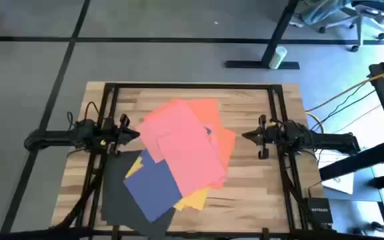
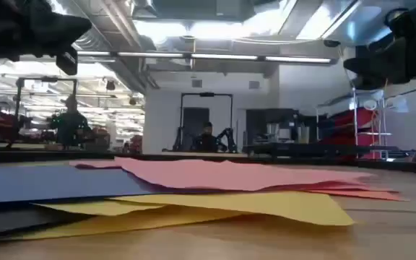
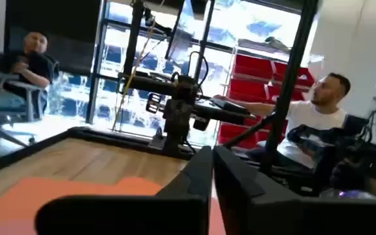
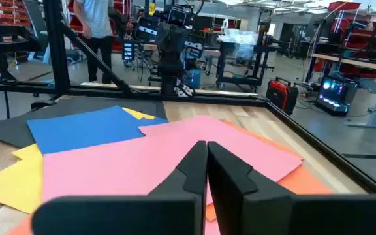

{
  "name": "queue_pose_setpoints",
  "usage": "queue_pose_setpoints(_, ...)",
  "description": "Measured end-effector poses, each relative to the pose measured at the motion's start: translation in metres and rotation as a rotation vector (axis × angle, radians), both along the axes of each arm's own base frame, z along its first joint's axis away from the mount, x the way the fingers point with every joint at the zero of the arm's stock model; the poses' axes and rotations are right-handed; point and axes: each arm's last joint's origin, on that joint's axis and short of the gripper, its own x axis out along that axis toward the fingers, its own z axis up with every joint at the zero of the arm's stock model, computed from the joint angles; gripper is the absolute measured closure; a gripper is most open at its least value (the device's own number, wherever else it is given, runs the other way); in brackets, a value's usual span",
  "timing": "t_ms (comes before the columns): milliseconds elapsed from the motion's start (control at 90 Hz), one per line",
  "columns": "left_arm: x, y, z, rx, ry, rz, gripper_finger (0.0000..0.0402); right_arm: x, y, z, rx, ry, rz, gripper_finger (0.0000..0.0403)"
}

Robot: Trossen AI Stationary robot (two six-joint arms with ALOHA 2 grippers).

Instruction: Organize paper

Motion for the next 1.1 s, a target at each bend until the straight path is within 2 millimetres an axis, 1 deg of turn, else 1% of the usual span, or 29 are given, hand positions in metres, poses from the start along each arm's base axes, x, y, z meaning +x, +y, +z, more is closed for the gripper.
queue_pose_setpoints(433, 0.0007, 0.0000, -0.0038, -0.023, 0.040, -0.004, 0.0402, 0.0000, 0.0000, 0.0000, 0.000, 0.000, 0.000, 0.0402)
queue_pose_setpoints(967, 0.0008, 0.0000, -0.0043, -0.006, 0.046, -0.001, 0.0402, 0.0000, 0.0000, 0.0000, 0.000, 0.000, 0.000, 0.0402)
queue_pose_setpoints(1100, 0.0009, 0.0003, -0.0052, 0.024, 0.056, 0.012, 0.0402, 0.0000, 0.0000, 0.0000, 0.000, 0.000, 0.000, 0.0402)
